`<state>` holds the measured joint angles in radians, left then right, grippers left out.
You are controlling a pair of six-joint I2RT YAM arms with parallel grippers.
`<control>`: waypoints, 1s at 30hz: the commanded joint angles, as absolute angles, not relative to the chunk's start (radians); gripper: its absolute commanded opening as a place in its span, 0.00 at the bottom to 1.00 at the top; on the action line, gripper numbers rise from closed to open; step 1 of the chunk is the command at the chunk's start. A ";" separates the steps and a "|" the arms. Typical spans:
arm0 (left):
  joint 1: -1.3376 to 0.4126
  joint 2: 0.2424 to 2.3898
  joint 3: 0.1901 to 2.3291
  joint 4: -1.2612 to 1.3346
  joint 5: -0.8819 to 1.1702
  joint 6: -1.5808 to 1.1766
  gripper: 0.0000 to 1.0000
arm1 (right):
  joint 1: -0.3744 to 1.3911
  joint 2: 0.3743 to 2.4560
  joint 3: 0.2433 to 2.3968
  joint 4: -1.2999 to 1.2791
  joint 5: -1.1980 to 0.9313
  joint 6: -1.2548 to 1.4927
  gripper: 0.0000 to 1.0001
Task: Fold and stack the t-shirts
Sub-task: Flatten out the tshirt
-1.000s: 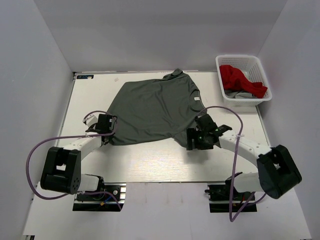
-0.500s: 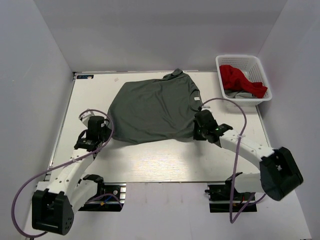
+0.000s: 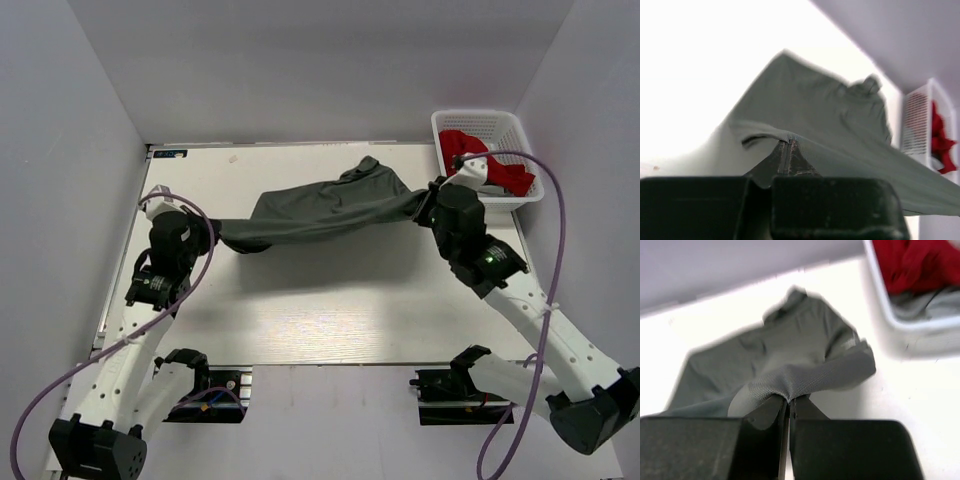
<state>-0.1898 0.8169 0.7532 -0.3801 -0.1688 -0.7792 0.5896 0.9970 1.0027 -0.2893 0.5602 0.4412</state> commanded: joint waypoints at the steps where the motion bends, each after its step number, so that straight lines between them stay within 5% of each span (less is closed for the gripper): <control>1: -0.192 0.773 0.840 -0.391 -0.193 -0.755 0.00 | 0.588 0.944 1.092 -0.264 0.683 0.385 0.00; 11: -0.192 0.690 1.041 -0.344 -0.135 -0.727 0.00 | 0.591 0.864 1.298 -0.259 0.643 0.253 0.00; 30: -0.181 0.522 1.402 -0.474 -0.091 -0.678 0.00 | 0.588 0.701 1.658 -0.448 0.167 0.204 0.00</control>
